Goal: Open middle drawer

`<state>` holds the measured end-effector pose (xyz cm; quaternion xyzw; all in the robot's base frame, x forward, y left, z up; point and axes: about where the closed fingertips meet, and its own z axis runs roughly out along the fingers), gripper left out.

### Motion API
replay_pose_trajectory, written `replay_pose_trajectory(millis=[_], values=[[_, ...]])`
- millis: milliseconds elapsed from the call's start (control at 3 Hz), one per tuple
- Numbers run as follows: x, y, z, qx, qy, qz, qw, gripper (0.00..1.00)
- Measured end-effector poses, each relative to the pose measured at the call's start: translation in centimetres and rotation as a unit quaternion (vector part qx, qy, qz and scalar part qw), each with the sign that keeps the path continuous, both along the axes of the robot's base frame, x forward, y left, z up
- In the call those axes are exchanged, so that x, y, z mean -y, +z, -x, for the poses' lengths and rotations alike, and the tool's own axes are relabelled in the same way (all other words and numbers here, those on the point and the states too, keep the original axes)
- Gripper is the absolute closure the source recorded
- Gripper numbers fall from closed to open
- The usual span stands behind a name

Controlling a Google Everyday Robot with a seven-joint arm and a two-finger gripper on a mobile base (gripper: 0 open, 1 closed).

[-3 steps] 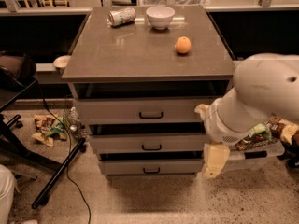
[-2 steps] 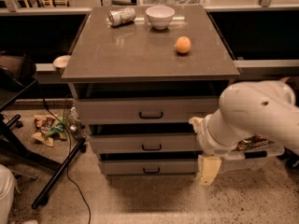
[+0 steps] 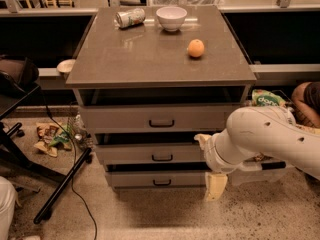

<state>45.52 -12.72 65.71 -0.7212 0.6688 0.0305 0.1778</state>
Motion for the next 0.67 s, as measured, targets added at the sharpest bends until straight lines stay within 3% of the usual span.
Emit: replay_pose_trajectory(millis=[333,667], values=[[-0.5,-1.9,-1.0,0.002,0.005,0.008,1.0000,0.00],[-1.5,-7.0,-3.9,0.005,0.014,0.010,0.9998,0.00]])
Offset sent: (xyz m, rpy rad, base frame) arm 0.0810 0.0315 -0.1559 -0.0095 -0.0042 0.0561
